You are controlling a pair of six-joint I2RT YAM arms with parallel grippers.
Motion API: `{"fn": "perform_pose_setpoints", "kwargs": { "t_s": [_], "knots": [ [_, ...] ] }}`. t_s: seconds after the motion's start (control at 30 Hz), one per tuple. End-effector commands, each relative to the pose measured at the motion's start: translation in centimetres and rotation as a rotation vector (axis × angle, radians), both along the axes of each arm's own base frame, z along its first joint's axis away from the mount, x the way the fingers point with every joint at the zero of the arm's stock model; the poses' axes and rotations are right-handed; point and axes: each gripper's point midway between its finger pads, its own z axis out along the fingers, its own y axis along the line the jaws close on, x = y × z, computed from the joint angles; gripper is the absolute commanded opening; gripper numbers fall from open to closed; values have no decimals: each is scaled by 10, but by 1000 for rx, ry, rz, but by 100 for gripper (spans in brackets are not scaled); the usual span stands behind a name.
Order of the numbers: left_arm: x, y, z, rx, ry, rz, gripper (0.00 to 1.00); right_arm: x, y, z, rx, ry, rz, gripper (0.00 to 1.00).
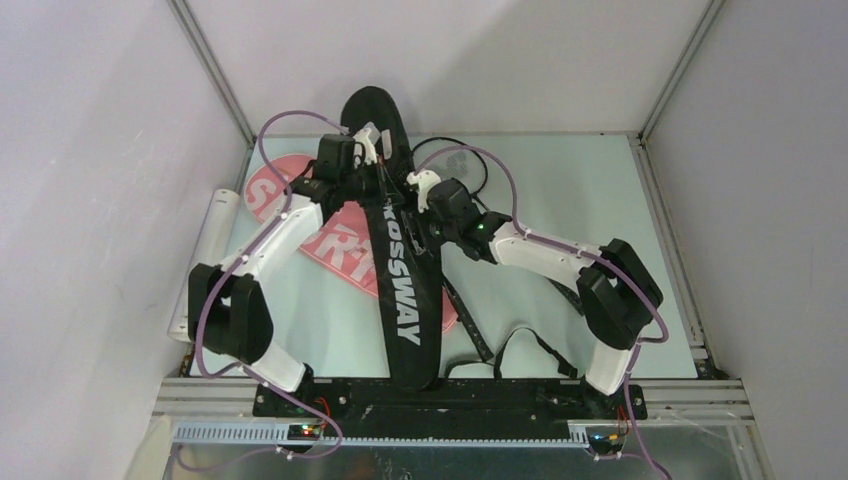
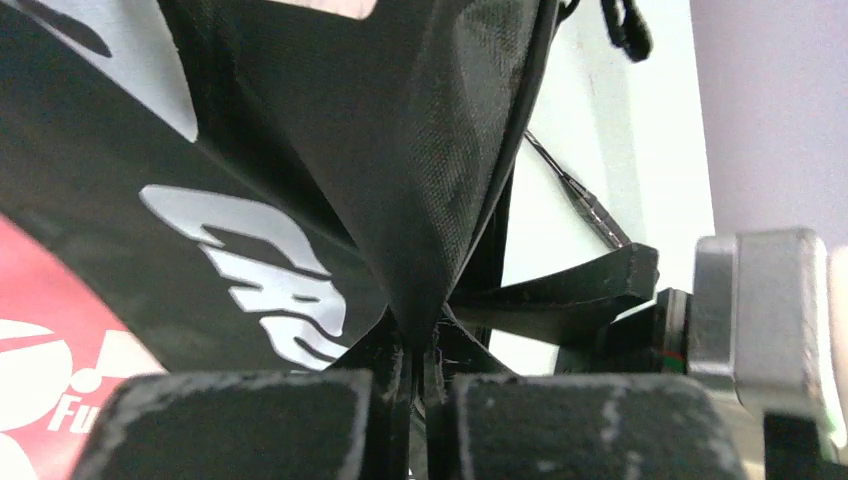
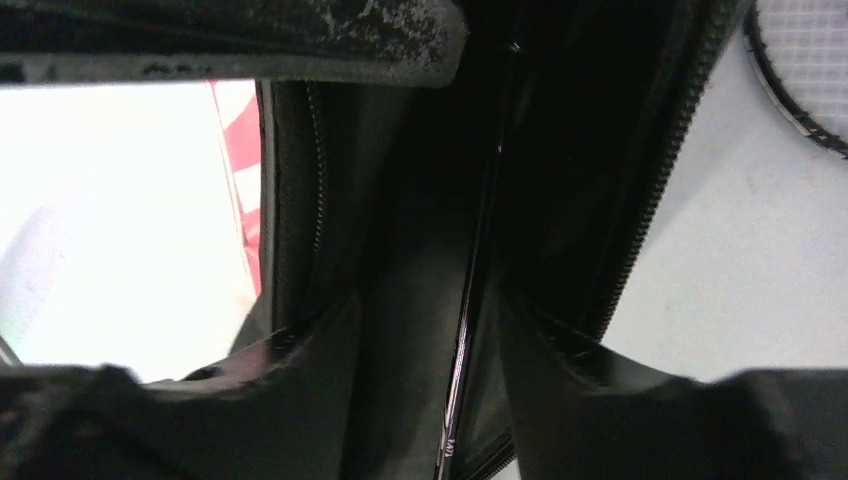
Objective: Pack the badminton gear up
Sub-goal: Place the racket in the racket bag.
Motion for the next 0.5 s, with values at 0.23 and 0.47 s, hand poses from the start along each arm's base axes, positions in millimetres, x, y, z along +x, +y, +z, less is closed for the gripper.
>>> {"fn": "perform_pose_setpoints", "kwargs": {
  "t_s": [0.23,0.47],
  "knots": [
    [28,10,-21,37,112,24,0,-77,-50,13,-21,38,47,70],
    [26,4,-19,22,107,-36,0,-158,-99,-31,-77,142,86,72]
  ]
}}
